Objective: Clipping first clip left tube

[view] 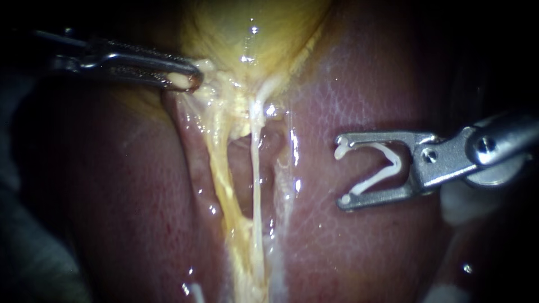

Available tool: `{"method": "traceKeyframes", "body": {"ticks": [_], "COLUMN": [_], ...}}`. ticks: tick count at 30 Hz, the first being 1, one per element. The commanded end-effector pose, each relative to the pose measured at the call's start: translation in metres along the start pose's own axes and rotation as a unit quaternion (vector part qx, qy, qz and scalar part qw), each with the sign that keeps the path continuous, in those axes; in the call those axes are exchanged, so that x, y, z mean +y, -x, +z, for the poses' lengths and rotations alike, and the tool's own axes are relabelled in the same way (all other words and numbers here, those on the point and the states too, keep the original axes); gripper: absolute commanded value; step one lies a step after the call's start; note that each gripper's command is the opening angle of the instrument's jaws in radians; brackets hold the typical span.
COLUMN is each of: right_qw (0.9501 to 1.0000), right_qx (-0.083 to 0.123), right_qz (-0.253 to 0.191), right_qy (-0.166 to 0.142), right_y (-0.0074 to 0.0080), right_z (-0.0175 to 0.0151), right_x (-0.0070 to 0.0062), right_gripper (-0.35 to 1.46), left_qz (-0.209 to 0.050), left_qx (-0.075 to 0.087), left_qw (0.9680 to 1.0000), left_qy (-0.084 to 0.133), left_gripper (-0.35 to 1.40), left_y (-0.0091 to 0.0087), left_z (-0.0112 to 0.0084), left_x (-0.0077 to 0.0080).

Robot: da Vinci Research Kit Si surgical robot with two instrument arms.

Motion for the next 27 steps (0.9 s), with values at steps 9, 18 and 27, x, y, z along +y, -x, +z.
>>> {"method": "traceKeyframes", "body": {"ticks": [9,18,27], "right_qw": [1.0000,1.0000,1.0000], "right_qx": [0.000,-0.001,-0.002], "right_qz": [0.000,0.001,0.003], "right_qy": [0.000,0.002,0.008], "right_y": [-0.0001,-0.0007,-0.0015], "right_z": [0.0001,0.0009,0.0029], "right_x": [-0.0001,-0.0001,-0.0003], "right_gripper": [0.49,0.49,0.49], "left_qz": [0.000,0.000,0.000], "left_qx": [0.000,0.000,0.000], "left_qw": [1.0000,1.0000,1.0000], "left_qy": [0.000,0.000,0.000], "left_gripper": [-0.35,-0.35,-0.35], "left_y": [0.0000,0.0000,0.0000], "left_z": [0.0000,0.0000,-0.0001], "left_x": [0.0001,0.0001,0.0001]}}
